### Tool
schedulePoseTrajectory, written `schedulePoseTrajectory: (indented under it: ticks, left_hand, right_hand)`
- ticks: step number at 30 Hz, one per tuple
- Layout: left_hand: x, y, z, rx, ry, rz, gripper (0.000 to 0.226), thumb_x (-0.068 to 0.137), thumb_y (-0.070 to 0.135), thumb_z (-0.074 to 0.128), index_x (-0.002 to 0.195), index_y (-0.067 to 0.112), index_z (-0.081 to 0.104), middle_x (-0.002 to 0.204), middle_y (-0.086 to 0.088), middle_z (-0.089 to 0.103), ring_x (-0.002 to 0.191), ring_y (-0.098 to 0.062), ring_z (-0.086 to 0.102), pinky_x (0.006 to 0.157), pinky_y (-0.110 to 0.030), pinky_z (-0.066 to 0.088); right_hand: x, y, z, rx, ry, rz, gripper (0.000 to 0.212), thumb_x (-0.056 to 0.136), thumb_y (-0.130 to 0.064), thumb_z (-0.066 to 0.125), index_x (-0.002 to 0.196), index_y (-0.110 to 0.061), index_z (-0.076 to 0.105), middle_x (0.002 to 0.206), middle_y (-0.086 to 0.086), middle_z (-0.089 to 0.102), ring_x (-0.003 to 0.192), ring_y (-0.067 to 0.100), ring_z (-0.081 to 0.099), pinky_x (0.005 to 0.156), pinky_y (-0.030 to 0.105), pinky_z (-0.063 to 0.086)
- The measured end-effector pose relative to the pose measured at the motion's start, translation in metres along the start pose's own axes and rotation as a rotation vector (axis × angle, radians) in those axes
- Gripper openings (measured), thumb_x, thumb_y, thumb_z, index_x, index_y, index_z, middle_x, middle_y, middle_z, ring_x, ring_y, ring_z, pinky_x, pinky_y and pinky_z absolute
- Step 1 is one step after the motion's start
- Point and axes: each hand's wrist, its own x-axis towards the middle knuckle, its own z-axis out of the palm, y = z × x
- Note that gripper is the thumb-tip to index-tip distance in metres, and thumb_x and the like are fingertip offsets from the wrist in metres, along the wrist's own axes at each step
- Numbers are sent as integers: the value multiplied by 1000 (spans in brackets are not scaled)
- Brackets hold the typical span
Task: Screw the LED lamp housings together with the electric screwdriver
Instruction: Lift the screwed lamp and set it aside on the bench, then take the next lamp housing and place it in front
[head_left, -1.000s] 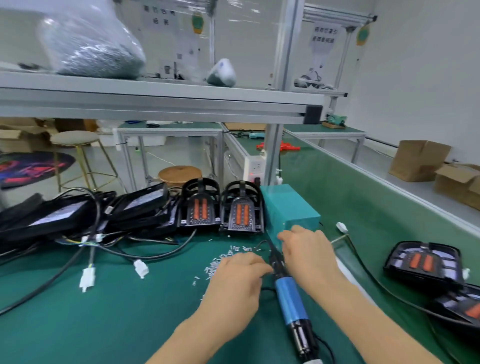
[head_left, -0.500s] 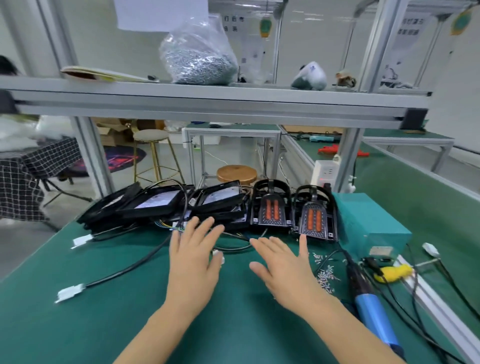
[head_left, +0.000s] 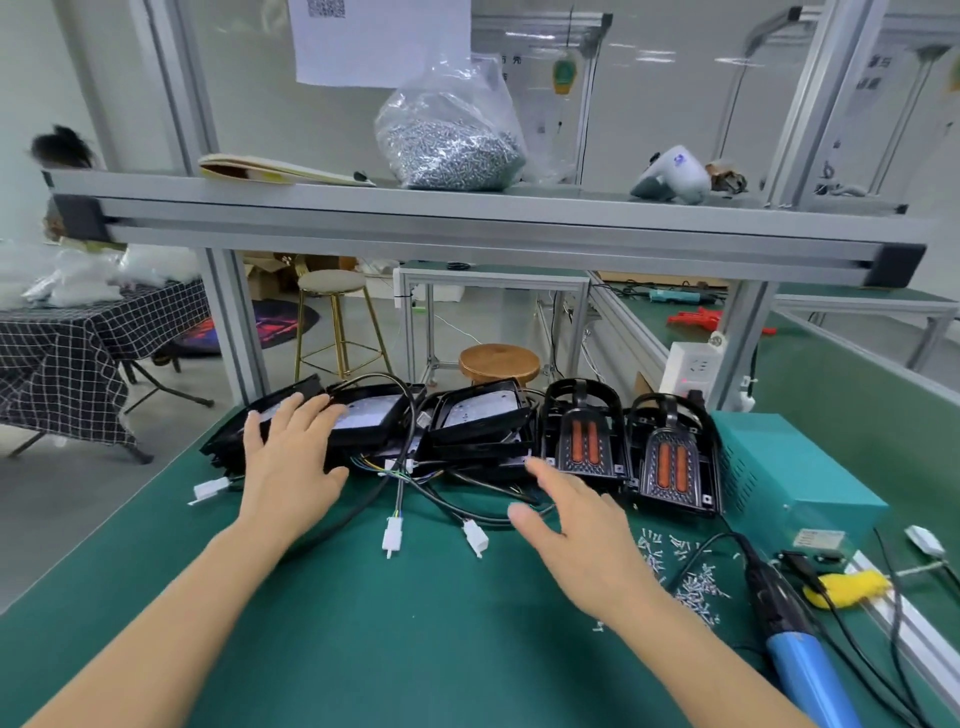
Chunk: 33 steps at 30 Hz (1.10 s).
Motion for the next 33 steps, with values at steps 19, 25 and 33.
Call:
schedulePoseTrajectory:
  ticks: [19,25,33]
  left_hand:
    - [-34,33,-9,-467,134,137,45,76,1,70,118,13,63,129,4,54,127,-19,41,105,-27,22]
    - [-44,47,-9,-656,131,79,44,79,-2,66,118,18,61,122,13,52,117,-7,40,89,4,20]
    - [-18,88,4,-650,-6,49,72,80,13,71,142,15,34,143,0,40,129,-21,37,102,-29,33]
  right_hand:
    - [129,-15,-2,563,352,493,23,97,-22,45,84,-4,50,82,17,62,48,21,54,53,35,55]
    - [81,-11,-48,863,420,374,28,98,-16,46,72,-10,56,55,6,53,34,10,39,34,19,36]
    - [14,-15,-94,1084,253,216,27,97,-11,46,71,-9,53,47,3,51,35,8,32,33,19,32]
